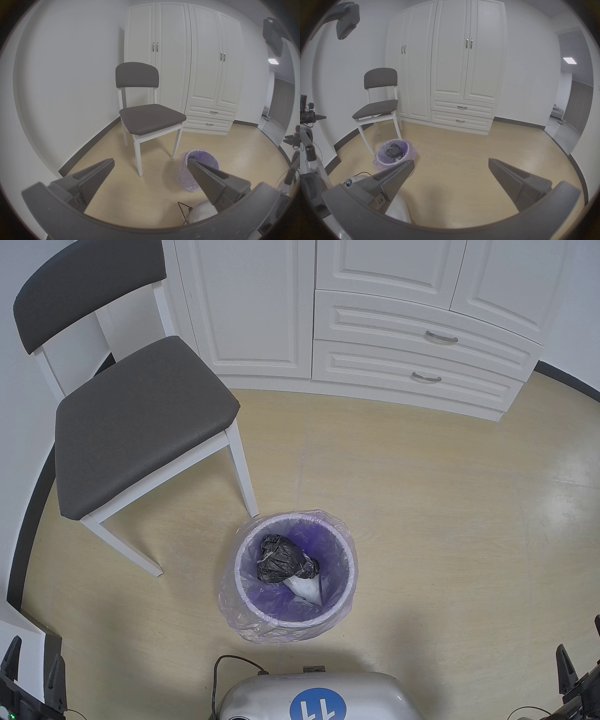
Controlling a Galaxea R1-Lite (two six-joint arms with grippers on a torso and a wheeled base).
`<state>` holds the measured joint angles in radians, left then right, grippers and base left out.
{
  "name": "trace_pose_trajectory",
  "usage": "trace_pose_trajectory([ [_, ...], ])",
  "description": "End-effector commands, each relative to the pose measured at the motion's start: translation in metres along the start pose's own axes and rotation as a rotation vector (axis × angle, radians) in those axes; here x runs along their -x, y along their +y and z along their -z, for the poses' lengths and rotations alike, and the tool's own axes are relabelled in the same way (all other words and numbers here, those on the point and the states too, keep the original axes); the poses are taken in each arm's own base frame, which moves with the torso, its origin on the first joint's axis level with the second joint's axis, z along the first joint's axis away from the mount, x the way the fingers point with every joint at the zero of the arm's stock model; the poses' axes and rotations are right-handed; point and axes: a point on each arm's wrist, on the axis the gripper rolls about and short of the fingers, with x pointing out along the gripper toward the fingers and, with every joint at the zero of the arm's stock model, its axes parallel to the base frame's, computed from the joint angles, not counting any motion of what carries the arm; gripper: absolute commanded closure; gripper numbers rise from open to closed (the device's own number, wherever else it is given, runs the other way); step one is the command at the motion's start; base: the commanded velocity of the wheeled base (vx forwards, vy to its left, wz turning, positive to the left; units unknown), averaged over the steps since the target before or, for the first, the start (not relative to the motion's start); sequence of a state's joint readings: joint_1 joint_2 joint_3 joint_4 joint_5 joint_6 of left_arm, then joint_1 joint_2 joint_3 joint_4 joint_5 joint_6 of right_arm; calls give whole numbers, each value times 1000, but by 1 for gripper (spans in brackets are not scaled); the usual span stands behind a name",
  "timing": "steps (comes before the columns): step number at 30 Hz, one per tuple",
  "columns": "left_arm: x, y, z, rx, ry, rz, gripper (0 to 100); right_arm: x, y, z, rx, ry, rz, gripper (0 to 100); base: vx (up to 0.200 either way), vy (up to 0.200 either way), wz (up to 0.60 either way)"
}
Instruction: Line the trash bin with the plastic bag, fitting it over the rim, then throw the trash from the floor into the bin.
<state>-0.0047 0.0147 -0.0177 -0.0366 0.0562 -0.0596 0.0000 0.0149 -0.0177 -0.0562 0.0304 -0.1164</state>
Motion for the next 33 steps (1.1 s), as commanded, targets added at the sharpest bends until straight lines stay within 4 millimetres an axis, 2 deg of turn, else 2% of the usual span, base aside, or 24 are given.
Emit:
trace_pose_trajectory([
  [1,0,0,5,0,4,-1,0,0,1,5,-8,4,2,0,0,0,0],
  [9,0,0,6,-2,11,5,0,0,1,11,-90,64,9,0,0,0,0],
  [25,0,0,6,9,10,9,0,0,1,12,-109,67,11,0,0,0,0],
  [33,0,-1,9,-70,42,49,0,0,1,11,-79,65,12,0,0,0,0],
])
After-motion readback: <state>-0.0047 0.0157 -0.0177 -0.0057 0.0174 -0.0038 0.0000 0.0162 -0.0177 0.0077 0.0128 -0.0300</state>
